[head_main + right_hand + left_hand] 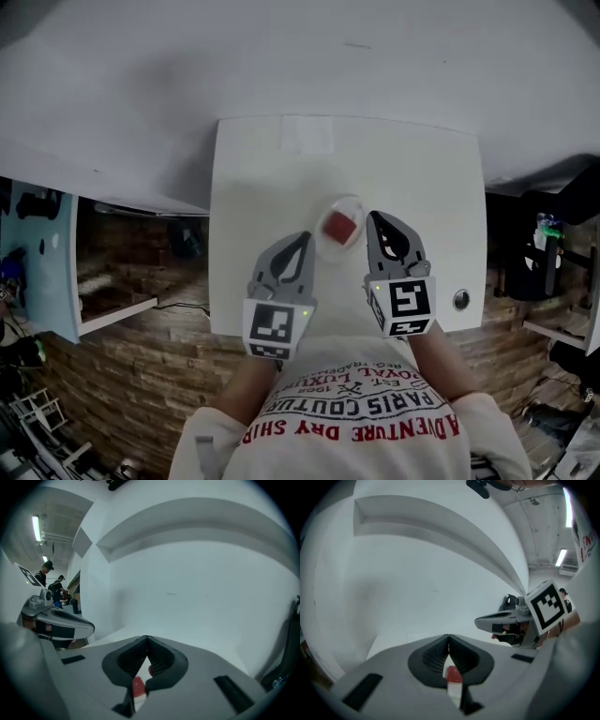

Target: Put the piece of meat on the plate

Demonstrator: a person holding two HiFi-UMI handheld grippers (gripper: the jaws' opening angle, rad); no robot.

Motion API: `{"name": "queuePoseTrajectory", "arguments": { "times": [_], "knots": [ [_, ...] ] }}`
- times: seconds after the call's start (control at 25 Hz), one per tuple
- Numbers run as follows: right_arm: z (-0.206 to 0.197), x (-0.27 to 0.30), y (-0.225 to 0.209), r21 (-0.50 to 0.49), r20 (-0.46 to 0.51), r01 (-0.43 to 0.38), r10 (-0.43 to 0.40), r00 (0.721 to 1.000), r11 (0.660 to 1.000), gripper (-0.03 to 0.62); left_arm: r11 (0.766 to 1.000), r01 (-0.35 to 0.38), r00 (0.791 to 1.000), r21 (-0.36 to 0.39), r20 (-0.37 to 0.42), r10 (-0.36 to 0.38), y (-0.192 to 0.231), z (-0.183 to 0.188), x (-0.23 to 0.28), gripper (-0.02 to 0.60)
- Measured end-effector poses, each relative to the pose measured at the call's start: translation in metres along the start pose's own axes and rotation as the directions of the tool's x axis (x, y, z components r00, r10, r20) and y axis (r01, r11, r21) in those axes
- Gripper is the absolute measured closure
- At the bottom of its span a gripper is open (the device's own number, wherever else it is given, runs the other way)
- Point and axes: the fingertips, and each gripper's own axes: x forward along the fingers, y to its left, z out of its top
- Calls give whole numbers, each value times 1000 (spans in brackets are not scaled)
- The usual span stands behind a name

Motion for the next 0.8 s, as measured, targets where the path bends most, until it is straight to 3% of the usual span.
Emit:
{"name": "queuePoseTrajectory", "arguments": {
  "times": [0.28, 0.56, 0.8],
  "knots": [
    [59, -47, -6, 6, 187, 8, -9, 982, 1000, 582, 998, -6, 988, 68, 156, -5, -17, 68, -16, 575],
    [77, -77, -9, 26, 232, -6, 0, 973, 1000, 582, 993, -6, 976, 116, 219, -20, -38, 99, -20, 575],
    [73, -85, -14, 55, 229, -10, -3, 973, 998, 582, 993, -9, 974, 119, 228, -19, -46, 102, -20, 575]
  ]
}}
